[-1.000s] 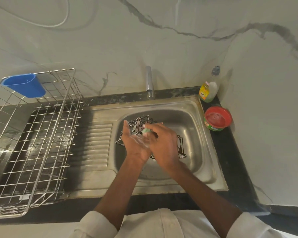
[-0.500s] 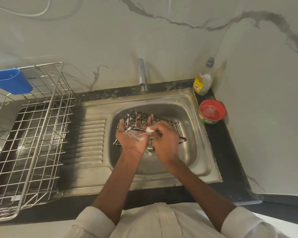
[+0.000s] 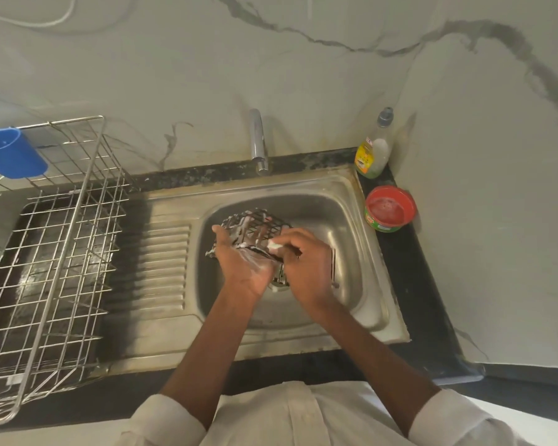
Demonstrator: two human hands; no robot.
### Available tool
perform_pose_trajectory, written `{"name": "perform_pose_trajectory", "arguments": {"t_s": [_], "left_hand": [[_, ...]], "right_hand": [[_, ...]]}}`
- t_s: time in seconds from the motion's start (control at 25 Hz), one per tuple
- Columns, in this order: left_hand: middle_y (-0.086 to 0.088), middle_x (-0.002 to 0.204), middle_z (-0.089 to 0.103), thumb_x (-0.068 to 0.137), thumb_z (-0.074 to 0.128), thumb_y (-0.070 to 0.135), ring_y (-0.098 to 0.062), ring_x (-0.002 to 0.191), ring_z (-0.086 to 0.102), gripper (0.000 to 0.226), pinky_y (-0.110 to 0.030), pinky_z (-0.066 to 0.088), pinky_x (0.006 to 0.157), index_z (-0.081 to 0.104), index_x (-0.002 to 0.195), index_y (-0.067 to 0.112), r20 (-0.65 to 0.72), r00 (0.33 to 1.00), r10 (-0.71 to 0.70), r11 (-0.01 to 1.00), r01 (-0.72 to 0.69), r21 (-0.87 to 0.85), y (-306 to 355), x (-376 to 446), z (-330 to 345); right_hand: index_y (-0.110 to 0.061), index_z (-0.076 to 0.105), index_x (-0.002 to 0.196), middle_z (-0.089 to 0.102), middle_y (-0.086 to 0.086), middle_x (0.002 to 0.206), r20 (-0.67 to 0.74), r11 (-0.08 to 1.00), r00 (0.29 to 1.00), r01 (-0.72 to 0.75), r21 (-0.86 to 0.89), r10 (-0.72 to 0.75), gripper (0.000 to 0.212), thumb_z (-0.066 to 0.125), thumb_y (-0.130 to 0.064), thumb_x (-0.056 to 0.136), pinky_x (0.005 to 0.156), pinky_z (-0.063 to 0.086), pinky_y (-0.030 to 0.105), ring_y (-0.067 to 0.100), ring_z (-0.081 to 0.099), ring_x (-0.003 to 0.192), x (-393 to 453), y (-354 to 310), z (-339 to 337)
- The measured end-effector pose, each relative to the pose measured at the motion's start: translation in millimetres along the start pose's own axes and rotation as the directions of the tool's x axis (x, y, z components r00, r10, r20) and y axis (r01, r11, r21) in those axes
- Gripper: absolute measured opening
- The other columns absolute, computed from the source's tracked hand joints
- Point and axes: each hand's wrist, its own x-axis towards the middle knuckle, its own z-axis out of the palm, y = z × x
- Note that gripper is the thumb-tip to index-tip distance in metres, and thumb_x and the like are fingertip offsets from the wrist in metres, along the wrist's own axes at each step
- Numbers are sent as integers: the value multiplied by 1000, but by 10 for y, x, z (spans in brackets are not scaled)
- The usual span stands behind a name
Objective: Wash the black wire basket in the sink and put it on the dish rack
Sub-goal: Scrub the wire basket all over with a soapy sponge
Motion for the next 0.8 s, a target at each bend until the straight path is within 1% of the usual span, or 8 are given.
{"name": "perform_pose_trajectory", "arguments": {"t_s": [0.16,0.28,0.4,0.44,0.52,0.6,0.72,0.8], "left_hand": [[-18,134,72,79,34,102,-34,124,71,115,-48,58,103,68,136,8,15,1000,4,953,-8,304,13,-45,37],[-9,107,80,85,22,98,-21,93,78,105,-38,63,83,77,117,14,22,999,36,929,-42,368,17,-115,64],[-12,124,78,82,18,100,-29,110,76,112,-48,60,94,74,128,15,12,1000,16,912,-19,409,18,-155,94],[-13,121,79,82,19,100,-29,108,77,111,-47,61,90,75,126,14,13,1000,20,912,-24,409,29,-170,104],[-12,104,80,86,23,97,-26,90,79,104,-38,63,76,77,111,12,18,1000,20,928,-25,371,36,-177,95],[-14,102,77,85,33,97,-28,87,76,101,-39,62,83,80,103,9,38,999,4,955,-15,297,24,-166,76],[-18,117,73,81,43,98,-35,104,70,103,-50,53,105,77,118,8,32,999,-20,973,12,232,3,-100,-15],[-19,124,71,85,42,95,-35,107,69,100,-50,52,109,70,129,9,-1,1000,-24,977,24,213,-4,-63,-52]], "right_hand": [[-10,80,92,75,-4,94,-149,999,988,40,-18,-42,25,70,11,83,75,60,35,6,71,84,183,-44,-60],[-8,81,97,75,0,98,-40,959,963,261,-109,-267,24,72,10,84,79,58,21,8,70,87,71,-108,-104],[-11,80,104,75,0,103,-186,990,974,112,-91,-127,20,74,1,89,75,60,22,7,71,85,166,-105,-157],[-10,79,105,75,1,103,-195,989,972,110,-98,-128,19,75,-1,89,76,59,19,7,71,84,172,-113,-152],[-7,79,107,75,4,105,-29,936,949,304,-177,-313,22,74,4,87,84,53,10,10,71,89,77,-111,-105],[-6,78,110,75,5,106,63,911,936,351,-216,-345,30,74,9,84,87,55,15,14,70,94,4,-46,-105],[-9,80,104,76,3,101,-26,936,970,224,-271,-240,28,76,8,82,80,60,29,16,71,89,34,5,-121],[-11,81,98,76,1,97,65,886,931,362,-289,-359,24,76,6,81,75,60,27,17,71,85,5,21,-123]]}}
